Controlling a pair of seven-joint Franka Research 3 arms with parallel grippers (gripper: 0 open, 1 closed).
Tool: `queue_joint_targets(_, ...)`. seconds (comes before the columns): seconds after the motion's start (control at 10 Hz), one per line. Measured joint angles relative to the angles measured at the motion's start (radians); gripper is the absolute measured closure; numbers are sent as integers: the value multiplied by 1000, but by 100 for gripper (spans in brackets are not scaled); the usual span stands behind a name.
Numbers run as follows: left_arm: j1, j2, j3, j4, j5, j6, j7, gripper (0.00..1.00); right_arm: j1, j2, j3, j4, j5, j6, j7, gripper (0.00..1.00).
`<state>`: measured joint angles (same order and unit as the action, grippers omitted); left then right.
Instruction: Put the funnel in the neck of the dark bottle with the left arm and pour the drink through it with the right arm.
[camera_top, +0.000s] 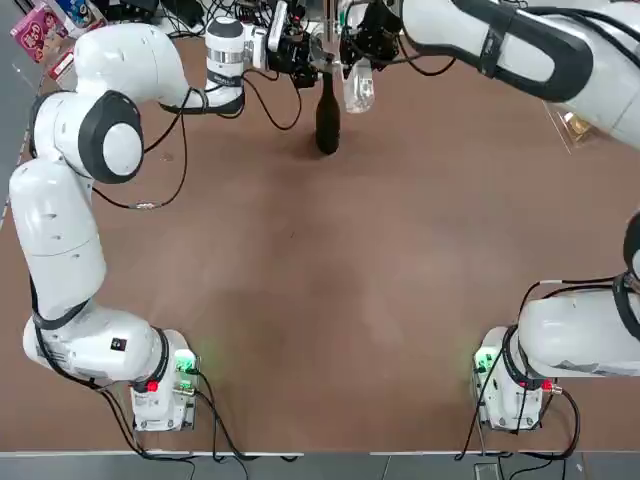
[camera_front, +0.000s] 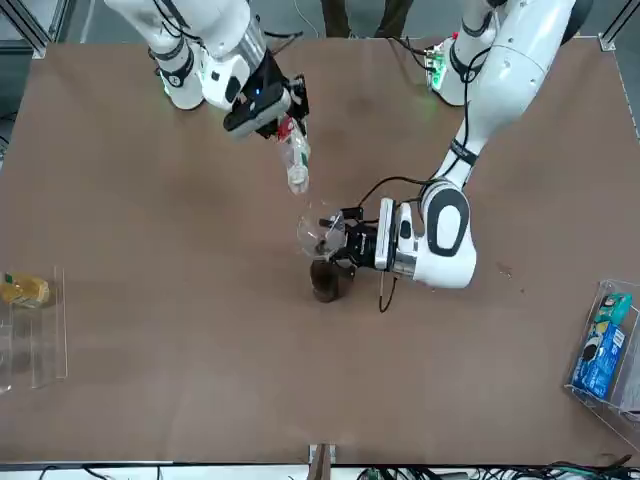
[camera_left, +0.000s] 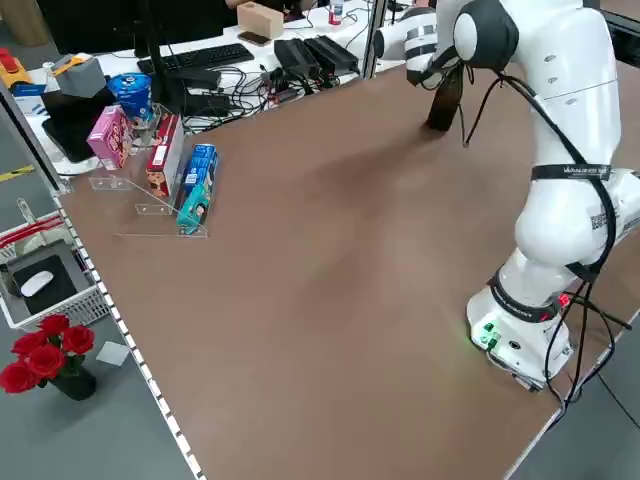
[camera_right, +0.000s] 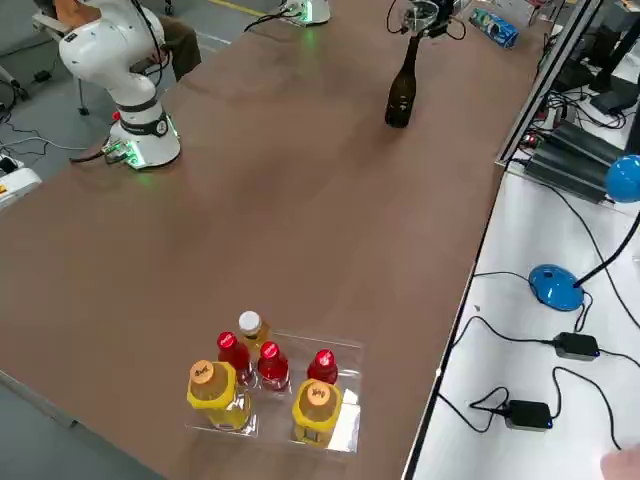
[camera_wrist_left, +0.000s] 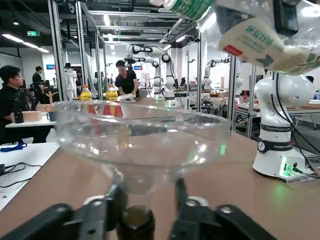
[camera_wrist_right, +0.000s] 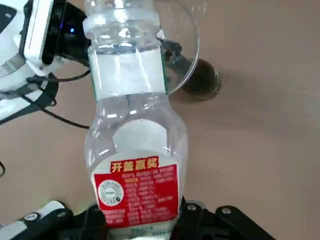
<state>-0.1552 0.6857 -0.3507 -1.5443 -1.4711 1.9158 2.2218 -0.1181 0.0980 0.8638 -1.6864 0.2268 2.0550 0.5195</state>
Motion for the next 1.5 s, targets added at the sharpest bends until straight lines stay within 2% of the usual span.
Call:
queue_joint_targets(0.1,3,0,0,0,0,0,0,62,5,40,4,22,-15,-1,30,61)
queue_joint_targets(0.2,5,0,0,0,0,1,0,71,12,68,7,34,-18,-2,60,61)
queue_joint_targets(0.5,6,0,0,0,0,3,0,75,27,106,55,43,-66,-3,128,60)
queue_joint_targets(0.7,6,0,0,0,0,3,0,75,29,108,83,44,-73,-11,179,60)
queue_joint_targets(1.0,6,0,0,0,0,3,0,75,29,137,93,49,-73,-33,268,60)
queue_joint_targets(1.3,4,0,0,0,0,4,0,75,42,218,100,110,-76,-55,316,60)
queue_joint_targets(1.5,4,0,0,0,0,5,0,75,44,240,102,138,-76,-68,346,60)
